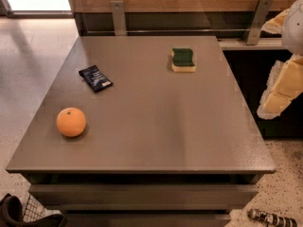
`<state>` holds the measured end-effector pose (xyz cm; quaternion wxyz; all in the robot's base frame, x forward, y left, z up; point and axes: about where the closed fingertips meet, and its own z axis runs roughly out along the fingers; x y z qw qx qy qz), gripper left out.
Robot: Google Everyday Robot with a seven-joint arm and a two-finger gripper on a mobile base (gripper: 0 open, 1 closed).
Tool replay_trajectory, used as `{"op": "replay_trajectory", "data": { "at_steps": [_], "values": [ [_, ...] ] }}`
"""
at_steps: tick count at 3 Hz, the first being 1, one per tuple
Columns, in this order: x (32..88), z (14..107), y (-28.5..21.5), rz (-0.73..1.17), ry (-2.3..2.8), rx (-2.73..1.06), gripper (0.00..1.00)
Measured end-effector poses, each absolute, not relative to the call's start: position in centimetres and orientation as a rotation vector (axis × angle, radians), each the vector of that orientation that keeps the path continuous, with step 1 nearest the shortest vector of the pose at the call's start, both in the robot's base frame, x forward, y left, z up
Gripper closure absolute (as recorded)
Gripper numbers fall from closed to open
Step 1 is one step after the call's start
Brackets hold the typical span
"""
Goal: Move sponge near orange
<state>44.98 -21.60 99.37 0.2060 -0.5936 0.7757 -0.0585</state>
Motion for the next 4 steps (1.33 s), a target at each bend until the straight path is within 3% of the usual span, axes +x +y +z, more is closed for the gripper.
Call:
{"op": "replay_trajectory", "data": {
  "at_steps": [2,4],
  "values": [
    [54.5,96.5,-24.4,-0.029,2.010,-1.270,0.00],
    [63.6,94.9,-20.0,0.306,1.759,-0.843,0.00]
  ]
}}
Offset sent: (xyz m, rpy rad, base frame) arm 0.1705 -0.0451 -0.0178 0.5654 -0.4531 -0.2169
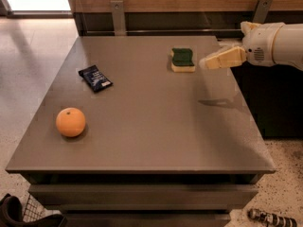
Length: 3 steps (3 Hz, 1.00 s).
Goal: Move sponge near orange
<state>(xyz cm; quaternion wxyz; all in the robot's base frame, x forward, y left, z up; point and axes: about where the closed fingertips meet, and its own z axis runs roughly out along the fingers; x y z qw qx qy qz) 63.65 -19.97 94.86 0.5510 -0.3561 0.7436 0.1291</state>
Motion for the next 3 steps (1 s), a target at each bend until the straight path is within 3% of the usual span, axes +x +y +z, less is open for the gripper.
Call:
{"op": "replay_trajectory", "data": {
  "at_steps": [3],
  "values": [
    [65.9,91.0,-16.3,0.457,1.774,-0.751,0.00]
  ]
}}
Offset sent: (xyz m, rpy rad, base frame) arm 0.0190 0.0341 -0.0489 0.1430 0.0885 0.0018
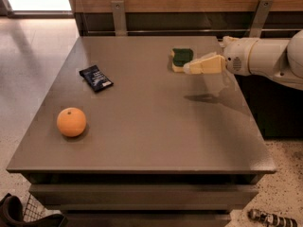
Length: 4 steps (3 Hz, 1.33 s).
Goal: Move sponge near orange
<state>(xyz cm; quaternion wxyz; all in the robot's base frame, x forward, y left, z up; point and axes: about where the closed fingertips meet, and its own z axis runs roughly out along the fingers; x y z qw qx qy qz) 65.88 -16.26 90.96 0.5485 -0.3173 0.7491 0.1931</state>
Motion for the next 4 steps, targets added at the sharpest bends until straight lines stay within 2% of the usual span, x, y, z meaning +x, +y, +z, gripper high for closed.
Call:
{"op": "replay_trajectory", "data": {
  "at_steps": [2,4],
  "values": [
    [69.7,87.9,-12.2,0.545,1.780,-0.730,0.00],
    [72.0,84.0,-12.5,0.530,1.802,-0.785,0.00]
  ]
}}
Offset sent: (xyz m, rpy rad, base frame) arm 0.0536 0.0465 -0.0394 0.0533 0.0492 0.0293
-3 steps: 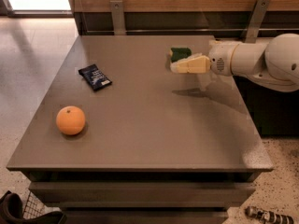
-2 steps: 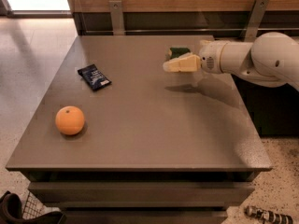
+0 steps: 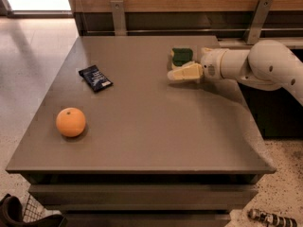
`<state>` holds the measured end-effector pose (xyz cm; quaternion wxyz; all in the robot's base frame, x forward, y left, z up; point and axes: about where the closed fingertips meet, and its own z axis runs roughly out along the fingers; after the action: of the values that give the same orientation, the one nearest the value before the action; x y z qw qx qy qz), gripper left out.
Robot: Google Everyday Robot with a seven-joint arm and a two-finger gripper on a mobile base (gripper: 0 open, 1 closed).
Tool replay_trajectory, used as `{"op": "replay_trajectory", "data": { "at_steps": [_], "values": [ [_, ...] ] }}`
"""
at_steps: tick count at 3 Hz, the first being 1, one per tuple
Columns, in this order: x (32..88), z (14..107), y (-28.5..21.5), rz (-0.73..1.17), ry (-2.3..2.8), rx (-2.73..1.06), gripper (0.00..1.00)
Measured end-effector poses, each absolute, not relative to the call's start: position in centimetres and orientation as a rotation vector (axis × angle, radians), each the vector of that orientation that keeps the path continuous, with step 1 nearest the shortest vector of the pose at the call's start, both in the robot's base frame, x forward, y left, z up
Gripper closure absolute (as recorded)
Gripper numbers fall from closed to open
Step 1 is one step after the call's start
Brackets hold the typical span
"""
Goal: Move sponge near orange
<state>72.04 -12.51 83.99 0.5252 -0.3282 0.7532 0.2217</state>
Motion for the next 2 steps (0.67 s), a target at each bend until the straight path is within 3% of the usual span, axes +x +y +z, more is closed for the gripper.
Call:
{"op": "replay_trajectory", "data": {
  "at_steps": [1,2],
  "values": [
    [72.82,82.57,-12.67,0.537,1.803,-0.781,0.00],
    [73.41,81.95,-12.25,0.538,1.796,-0.773,0.17]
  ]
}}
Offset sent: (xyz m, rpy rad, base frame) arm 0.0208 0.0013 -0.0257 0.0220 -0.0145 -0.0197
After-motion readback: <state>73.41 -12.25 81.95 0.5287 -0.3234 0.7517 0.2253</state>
